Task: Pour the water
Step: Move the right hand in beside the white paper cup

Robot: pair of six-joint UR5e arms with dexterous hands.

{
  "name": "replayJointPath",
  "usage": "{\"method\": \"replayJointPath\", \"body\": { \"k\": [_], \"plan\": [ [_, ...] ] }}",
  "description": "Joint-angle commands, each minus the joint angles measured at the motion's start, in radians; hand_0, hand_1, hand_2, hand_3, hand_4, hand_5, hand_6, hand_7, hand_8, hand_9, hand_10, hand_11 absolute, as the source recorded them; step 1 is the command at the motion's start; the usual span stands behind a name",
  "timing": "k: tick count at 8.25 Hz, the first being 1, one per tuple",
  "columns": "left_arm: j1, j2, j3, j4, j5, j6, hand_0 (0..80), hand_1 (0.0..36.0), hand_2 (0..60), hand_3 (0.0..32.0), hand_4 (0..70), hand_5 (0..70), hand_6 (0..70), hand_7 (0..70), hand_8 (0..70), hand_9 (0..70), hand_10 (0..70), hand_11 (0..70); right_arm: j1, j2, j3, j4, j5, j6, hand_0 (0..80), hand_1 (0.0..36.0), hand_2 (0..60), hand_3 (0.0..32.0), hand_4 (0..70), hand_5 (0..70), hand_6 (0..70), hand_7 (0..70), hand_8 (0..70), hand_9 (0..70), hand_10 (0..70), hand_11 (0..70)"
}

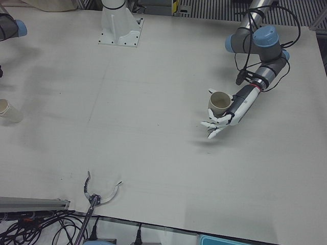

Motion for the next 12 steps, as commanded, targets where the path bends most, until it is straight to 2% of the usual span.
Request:
{"method": "replayJointPath", "body": {
  "k": [1, 2, 3, 6, 7, 8, 9, 10, 11, 12],
  "plan": [
    [0.001, 0.0, 0.002, 0.0, 0.0, 0.002, 80.0, 24.2, 0.0, 0.0, 70.0, 70.0, 31.9, 23.1, 11.9, 5.0, 11.4, 18.2, -0.063, -0.006, -0.082, 0.036, 0.062, 0.113, 47.5, 16.7, 18.1, 15.8, 0.0, 6.8, 7.3, 5.6, 10.2, 11.3, 0.0, 0.0],
    [-0.001, 0.0, 0.001, 0.002, 0.0, 0.0, 80.0, 24.2, 0.0, 0.0, 70.0, 70.0, 31.9, 23.0, 11.9, 4.9, 11.3, 18.1, -0.064, -0.003, -0.076, 0.036, 0.062, 0.115, 46.2, 15.7, 19.6, 14.6, 0.0, 5.9, 3.7, 0.9, 9.3, 10.6, 0.0, 0.0],
    [-0.001, 0.008, -0.001, 0.0, -0.002, -0.001, 80.0, 24.0, 0.0, 0.0, 70.0, 70.0, 31.8, 23.0, 11.8, 4.8, 11.3, 18.0, -0.065, 0.0, -0.075, 0.034, 0.062, 0.115, 46.4, 16.2, 19.4, 13.8, 0.0, 5.8, 2.5, 0.0, 9.4, 10.5, 0.0, 0.0],
    [0.002, 0.012, 0.002, 0.0, -0.002, 0.0, 80.0, 24.1, 0.0, 0.0, 70.0, 70.0, 31.1, 22.6, 11.7, 4.7, 11.3, 18.0, -0.074, 0.006, -0.141, 0.034, 0.069, 0.107, 47.3, 18.3, 22.6, 15.4, 0.0, 6.7, 4.9, 2.2, 8.8, 9.8, 0.0, 0.0],
    [0.002, 0.012, 0.002, 0.0, -0.002, 0.0, 80.0, 23.4, 0.0, 0.0, 70.0, 70.0, 31.1, 22.5, 11.7, 4.7, 11.4, 18.1, -0.073, 0.013, -0.144, 0.042, 0.089, 0.112, 47.5, 18.5, 23.0, 14.6, 0.0, 7.1, 5.8, 2.4, 9.6, 10.6, 0.0, 0.0],
    [0.001, 0.012, 0.004, 0.0, -0.002, 0.0, 80.0, 23.5, 0.0, 0.0, 70.0, 70.0, 31.0, 22.5, 11.5, 4.8, 11.5, 18.3, -0.067, 0.017, -0.134, 0.097, 0.115, 0.11, 47.5, 18.2, 22.2, 11.2, 0.0, 7.0, 5.3, 0.6, 9.7, 10.9, 0.0, 0.0],
    [0.002, 0.012, 0.004, 0.0, -0.002, 0.0, 80.0, 23.2, 0.0, 0.0, 70.0, 70.0, 30.6, 22.3, 11.4, 4.7, 11.4, 18.1, -0.073, 0.007, -0.128, 0.126, 0.22, 0.103, 46.6, 16.2, 19.8, 6.4, 0.0, 6.4, 4.4, 0.0, 9.1, 10.2, 0.0, 0.0],
    [0.002, 0.012, 0.004, 0.0, -0.002, 0.0, 80.0, 22.9, 0.0, 0.0, 70.0, 70.0, 30.2, 22.1, 11.2, 4.8, 11.3, 17.9, -0.086, 0.006, -0.135, 0.128, 0.264, 0.099, 39.9, 8.9, 13.7, 8.6, 0.0, 5.9, 10.2, 2.4, 11.1, 11.9, 0.0, 0.0],
    [0.002, 0.018, 0.004, 0.0, -0.002, 0.0, 80.0, 22.9, 0.0, 0.0, 70.0, 70.0, 30.3, 22.4, 11.3, 4.9, 11.4, 18.1, -0.088, 0.007, -0.138, 0.128, 0.267, 0.074, 39.5, 8.4, 13.3, 11.2, 0.0, 6.0, 11.4, 4.2, 11.5, 12.0, 0.0, 0.0],
    [0.002, 0.023, 0.004, -0.003, -0.002, 0.0, 80.0, 22.7, 0.0, 0.0, 70.0, 70.0, 30.2, 22.4, 11.2, 4.9, 11.4, 18.0, -0.09, 0.007, -0.141, 0.128, 0.267, 0.043, 38.3, 7.6, 12.5, 11.2, 0.0, 5.4, 8.7, 0.2, 10.5, 11.5, 0.0, 0.0]
  ]
}}
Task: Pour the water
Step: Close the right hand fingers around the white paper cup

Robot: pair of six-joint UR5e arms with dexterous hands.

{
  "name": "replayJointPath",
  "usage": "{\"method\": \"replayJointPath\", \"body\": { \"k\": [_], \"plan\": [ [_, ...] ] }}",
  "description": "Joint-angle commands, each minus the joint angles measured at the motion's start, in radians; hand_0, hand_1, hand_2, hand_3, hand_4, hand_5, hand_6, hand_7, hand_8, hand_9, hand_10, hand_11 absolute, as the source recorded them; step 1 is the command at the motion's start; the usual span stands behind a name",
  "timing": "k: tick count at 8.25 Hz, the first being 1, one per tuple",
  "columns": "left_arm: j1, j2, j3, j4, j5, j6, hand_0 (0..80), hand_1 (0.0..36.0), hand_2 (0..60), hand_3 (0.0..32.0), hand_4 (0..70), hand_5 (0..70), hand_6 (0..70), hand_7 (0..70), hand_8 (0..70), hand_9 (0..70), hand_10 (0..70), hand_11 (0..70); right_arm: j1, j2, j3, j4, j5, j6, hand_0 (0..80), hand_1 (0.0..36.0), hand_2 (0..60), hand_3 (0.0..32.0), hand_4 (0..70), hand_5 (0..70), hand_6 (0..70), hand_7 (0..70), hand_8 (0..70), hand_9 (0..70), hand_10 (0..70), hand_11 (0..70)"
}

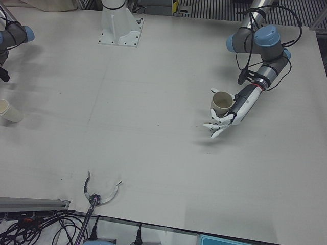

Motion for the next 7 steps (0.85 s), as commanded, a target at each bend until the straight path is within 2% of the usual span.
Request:
{"method": "replayJointPath", "body": {
  "k": [1, 2, 4, 5, 7],
  "plan": [
    [0.0, 0.008, 0.0, -0.002, 0.0, 0.002, 80.0, 22.6, 0.0, 0.0, 70.0, 70.0, 29.9, 22.2, 11.1, 4.9, 11.4, 18.0, -0.009, -0.002, -0.007, 0.007, 0.031, -0.068, 38.8, 8.1, 13.0, 9.8, 0.0, 5.4, 7.4, 0.0, 10.4, 11.7, 0.0, 0.0],
    [0.002, 0.007, 0.0, -0.003, 0.0, 0.002, 80.0, 22.7, 0.0, 0.0, 70.0, 70.0, 29.9, 22.1, 11.1, 4.8, 11.4, 18.1, -0.014, -0.008, -0.008, 0.007, 0.031, -0.098, 40.6, 9.7, 14.4, 6.6, 0.0, 5.5, 5.8, 0.0, 10.7, 12.5, 0.0, 0.0],
    [0.002, 0.007, 0.0, -0.002, 0.002, 0.002, 80.0, 22.4, 0.0, 0.0, 70.0, 70.0, 30.1, 22.3, 11.3, 4.9, 11.4, 18.0, -0.021, -0.004, -0.008, 0.01, 0.031, -0.167, 45.2, 13.0, 15.4, 4.2, 0.0, 6.1, 4.0, 0.0, 10.6, 12.3, 0.0, 0.0],
    [0.002, 0.007, 0.006, -0.002, 0.0, 0.002, 80.0, 22.7, 0.0, 0.0, 70.0, 70.0, 30.2, 22.4, 11.4, 4.9, 11.4, 18.1, -0.029, -0.002, -0.008, 0.013, 0.031, -0.188, 47.7, 16.9, 16.8, 0.8, 0.0, 6.9, 2.7, 0.0, 10.3, 11.6, 0.0, 0.0],
    [0.002, 0.007, 0.018, -0.009, 0.0, 0.002, 80.0, 23.1, 0.0, 0.0, 70.0, 70.0, 30.2, 22.5, 11.4, 5.0, 11.4, 18.2, -0.035, 0.0, -0.011, 0.013, 0.031, -0.192, 48.7, 19.2, 19.1, 0.0, 0.0, 6.9, 0.7, 0.0, 9.6, 10.7, 0.0, 0.0]
  ]
}}
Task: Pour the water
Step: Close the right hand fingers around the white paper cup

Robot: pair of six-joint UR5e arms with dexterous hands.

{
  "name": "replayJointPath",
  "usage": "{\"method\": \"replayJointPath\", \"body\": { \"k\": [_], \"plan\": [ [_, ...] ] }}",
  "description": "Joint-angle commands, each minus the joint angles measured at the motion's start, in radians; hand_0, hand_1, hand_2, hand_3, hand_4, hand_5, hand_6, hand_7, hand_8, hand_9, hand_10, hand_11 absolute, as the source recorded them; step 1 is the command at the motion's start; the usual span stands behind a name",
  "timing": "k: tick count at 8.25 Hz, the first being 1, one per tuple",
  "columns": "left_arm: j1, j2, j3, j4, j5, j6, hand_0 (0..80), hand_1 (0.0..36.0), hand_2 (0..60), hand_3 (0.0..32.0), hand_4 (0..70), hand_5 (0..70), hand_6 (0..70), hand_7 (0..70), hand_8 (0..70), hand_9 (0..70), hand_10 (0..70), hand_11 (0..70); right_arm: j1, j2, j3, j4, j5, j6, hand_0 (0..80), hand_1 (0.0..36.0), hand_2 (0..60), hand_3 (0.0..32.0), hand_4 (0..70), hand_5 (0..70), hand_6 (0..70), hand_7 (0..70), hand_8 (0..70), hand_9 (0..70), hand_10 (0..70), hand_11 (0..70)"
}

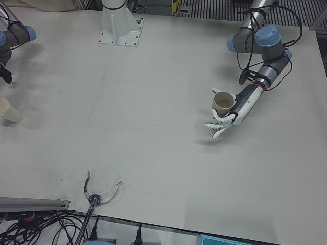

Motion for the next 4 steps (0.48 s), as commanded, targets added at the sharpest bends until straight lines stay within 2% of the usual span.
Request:
{"method": "replayJointPath", "body": {
  "k": [1, 4],
  "plan": [
    [-0.001, 0.0, 0.014, -0.01, 0.0, 0.0, 80.0, 22.9, 0.0, 0.0, 70.0, 70.0, 30.0, 22.2, 11.4, 4.9, 11.4, 18.2, -0.008, 0.005, -0.002, 0.001, 0.0, -0.028, 48.7, 19.4, 20.0, 0.6, 0.0, 7.0, 1.3, 0.0, 9.3, 10.1, 0.0, 0.0],
    [-0.001, 0.002, 0.016, -0.011, 0.0, 0.002, 80.0, 22.4, 0.0, 0.0, 70.0, 70.0, 29.5, 22.0, 11.1, 4.8, 11.3, 18.0, -0.021, 0.02, -0.004, 0.001, 0.0, -0.06, 48.1, 18.7, 20.6, 2.0, 0.0, 7.1, 3.5, 0.0, 9.4, 10.6, 0.0, 0.0]
  ]
}}
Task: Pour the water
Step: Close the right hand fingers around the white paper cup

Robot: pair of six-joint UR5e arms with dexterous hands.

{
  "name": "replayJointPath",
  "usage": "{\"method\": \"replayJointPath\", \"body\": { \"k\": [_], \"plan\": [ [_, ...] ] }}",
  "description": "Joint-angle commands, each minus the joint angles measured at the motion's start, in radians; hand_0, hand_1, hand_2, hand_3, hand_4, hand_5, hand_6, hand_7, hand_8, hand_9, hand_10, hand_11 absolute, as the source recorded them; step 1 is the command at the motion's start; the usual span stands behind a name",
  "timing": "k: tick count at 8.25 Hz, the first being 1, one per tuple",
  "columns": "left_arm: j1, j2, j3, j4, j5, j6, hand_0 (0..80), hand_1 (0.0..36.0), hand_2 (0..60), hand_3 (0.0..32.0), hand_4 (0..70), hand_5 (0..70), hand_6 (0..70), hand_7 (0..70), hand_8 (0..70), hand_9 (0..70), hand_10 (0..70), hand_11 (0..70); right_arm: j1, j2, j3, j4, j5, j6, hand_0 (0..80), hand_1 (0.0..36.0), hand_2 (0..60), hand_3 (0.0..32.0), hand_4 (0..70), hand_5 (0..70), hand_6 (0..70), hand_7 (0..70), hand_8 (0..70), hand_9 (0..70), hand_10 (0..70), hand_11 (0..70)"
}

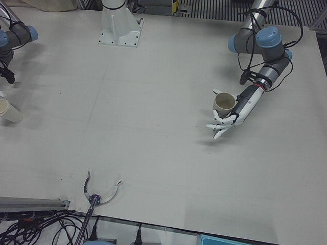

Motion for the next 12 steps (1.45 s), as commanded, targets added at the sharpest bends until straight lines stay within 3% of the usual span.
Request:
{"method": "replayJointPath", "body": {
  "k": [1, 5, 7, 9, 12],
  "plan": [
    [0.0, 0.002, 0.002, -0.001, 0.0, 0.002, 80.0, 22.4, 0.0, 0.0, 70.0, 70.0, 29.4, 22.0, 11.1, 4.8, 11.4, 18.0, -0.014, 0.01, -0.001, 0.0, 0.0, -0.034, 47.8, 18.4, 20.5, 2.4, 0.0, 7.2, 4.4, 0.0, 9.4, 10.6, 0.0, 0.0],
    [0.001, -0.005, 0.03, -0.02, 0.0, 0.003, 80.0, 22.1, 0.0, 0.0, 70.0, 70.0, 29.2, 21.8, 10.9, 4.7, 11.4, 18.0, -0.016, 0.018, -0.033, 0.008, 0.003, -0.031, 47.6, 17.9, 20.9, 4.0, 0.0, 7.5, 6.5, 0.0, 10.1, 11.2, 0.0, 0.0],
    [0.001, -0.001, 0.032, -0.02, 0.0, 0.003, 80.0, 22.1, 0.0, 0.0, 70.0, 70.0, 29.2, 21.9, 11.0, 4.8, 11.3, 17.9, -0.014, 0.025, -0.035, 0.073, 0.005, -0.03, 48.2, 18.8, 21.6, 2.8, 0.0, 8.1, 8.1, 0.0, 11.2, 12.4, 0.0, 0.0],
    [0.001, -0.005, 0.033, -0.02, 0.0, 0.005, 80.0, 22.2, 0.0, 0.0, 70.0, 70.0, 29.0, 22.0, 10.9, 4.7, 11.3, 17.9, -0.016, 0.065, -0.059, 0.08, 0.005, -0.033, 48.9, 19.5, 22.1, 7.0, 0.0, 9.0, 12.7, 3.5, 11.4, 11.6, 0.0, 0.0],
    [0.001, -0.008, 0.033, -0.02, 0.0, 0.005, 80.0, 22.6, 0.0, 0.0, 70.0, 70.0, 29.3, 22.1, 11.0, 4.9, 11.4, 18.1, -0.016, 0.068, -0.073, 0.081, 0.004, -0.027, 48.8, 19.1, 21.5, 5.8, 0.0, 8.9, 12.7, 3.3, 11.9, 12.3, 0.0, 0.0]
  ]
}}
